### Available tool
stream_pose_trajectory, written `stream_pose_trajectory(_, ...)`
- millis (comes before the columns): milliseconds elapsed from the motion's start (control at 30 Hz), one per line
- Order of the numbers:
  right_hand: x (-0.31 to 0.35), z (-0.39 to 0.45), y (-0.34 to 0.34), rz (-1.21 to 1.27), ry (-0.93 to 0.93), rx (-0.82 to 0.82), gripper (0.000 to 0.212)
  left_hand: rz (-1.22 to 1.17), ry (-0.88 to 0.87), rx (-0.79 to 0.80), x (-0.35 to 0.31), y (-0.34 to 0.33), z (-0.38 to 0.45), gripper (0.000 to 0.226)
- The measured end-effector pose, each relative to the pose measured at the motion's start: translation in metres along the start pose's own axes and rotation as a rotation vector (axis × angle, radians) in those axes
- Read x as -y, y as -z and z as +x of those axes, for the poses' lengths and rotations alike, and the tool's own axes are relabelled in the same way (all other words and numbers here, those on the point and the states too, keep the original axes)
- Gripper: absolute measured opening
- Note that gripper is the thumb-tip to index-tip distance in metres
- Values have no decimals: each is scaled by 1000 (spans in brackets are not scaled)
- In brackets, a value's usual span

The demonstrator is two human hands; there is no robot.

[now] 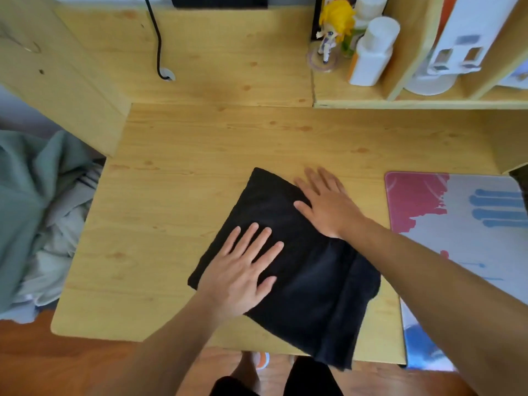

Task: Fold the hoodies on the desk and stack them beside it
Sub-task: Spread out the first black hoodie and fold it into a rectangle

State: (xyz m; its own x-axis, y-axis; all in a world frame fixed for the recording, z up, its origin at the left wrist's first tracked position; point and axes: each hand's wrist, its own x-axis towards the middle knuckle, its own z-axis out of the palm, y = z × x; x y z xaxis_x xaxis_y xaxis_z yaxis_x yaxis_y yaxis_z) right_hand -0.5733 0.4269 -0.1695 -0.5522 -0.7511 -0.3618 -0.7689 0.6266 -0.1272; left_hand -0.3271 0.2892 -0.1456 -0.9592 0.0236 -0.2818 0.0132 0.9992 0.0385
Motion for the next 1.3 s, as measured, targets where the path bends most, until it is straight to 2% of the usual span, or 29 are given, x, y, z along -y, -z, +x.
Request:
stream_pose_trajectory(67, 2, -45, -19, 57, -108, -62, 66, 107, -164, 52, 50, 7, 3, 67)
stream_pose_trajectory(133, 26, -86, -43, 118, -265, -131, 62, 210, -207, 78, 92, 18, 20, 68)
stream_pose_trajectory(233, 59, -115, -68, 264, -462, -144, 59, 293, 5, 75, 99, 36, 42, 67)
stream_pose_trajectory(333, 75, -123, -60, 317, -579, -223, 58, 113, 254, -73, 42, 28, 22, 61)
stream_pose_trajectory(367, 81, -127, -57, 309, -565, -252, 59, 32, 282, -90, 18, 17, 3, 60)
stream_pose_trajectory(433, 95, -138, -57, 232, -411, -278, 59, -77, 247, -74, -21, -12, -43, 61)
stream_pose_trajectory(500, 106, -152, -70, 111, -258, -199, 61, -136, 188, -36, -37, -36, -79, 60)
stream_pose_trajectory(567, 106, -157, -79, 77, -249, -121, 65, -173, 144, -33, -36, -48, -95, 58)
stream_pose_trajectory(633, 108, -157, -78, 115, -276, -126, 65, -255, 163, -65, -27, -50, -103, 57)
stream_pose_trajectory(700, 114, -163, -69, 308, -432, -151, 68, -443, 379, -142, -19, -41, -110, 59)
stream_pose_trajectory(733, 117, -169, -64, 458, -574, -183, 71, -613, 562, -175, -15, -36, -113, 62)
stream_pose_trajectory(800, 122, -181, -57, 711, -847, -240, 74, -1076, 924, -140, -13, -20, -110, 66)
stream_pose_trajectory(833, 125, -186, -56, 788, -916, -241, 71, -1254, 1026, -101, -15, -15, -106, 60)
stream_pose_trajectory(900, 130, -188, -55, 954, -980, -211, 63, -1367, 1079, -38, -18, -3, -99, 42)
stream_pose_trajectory(967, 130, -184, -50, 1165, -1060, -150, 58, -1500, 1126, 41, -17, 7, -94, 34)
stream_pose_trajectory(1033, 120, -183, -43, 1508, -1138, -106, 51, -1759, 1164, 215, -16, 20, -93, 29)
stream_pose_trajectory(1100, 115, -192, -30, 1858, -1161, -22, 42, -1946, 1130, 339, -13, 41, -101, 31)
stream_pose_trajectory(1167, 119, -208, -12, 2078, -1114, 26, 42, -2042, 1092, 341, -14, 64, -111, 31)
stream_pose_trajectory(1300, 126, -244, 23, 2302, -988, -67, 54, -2168, 977, 197, -22, 113, -124, 32)
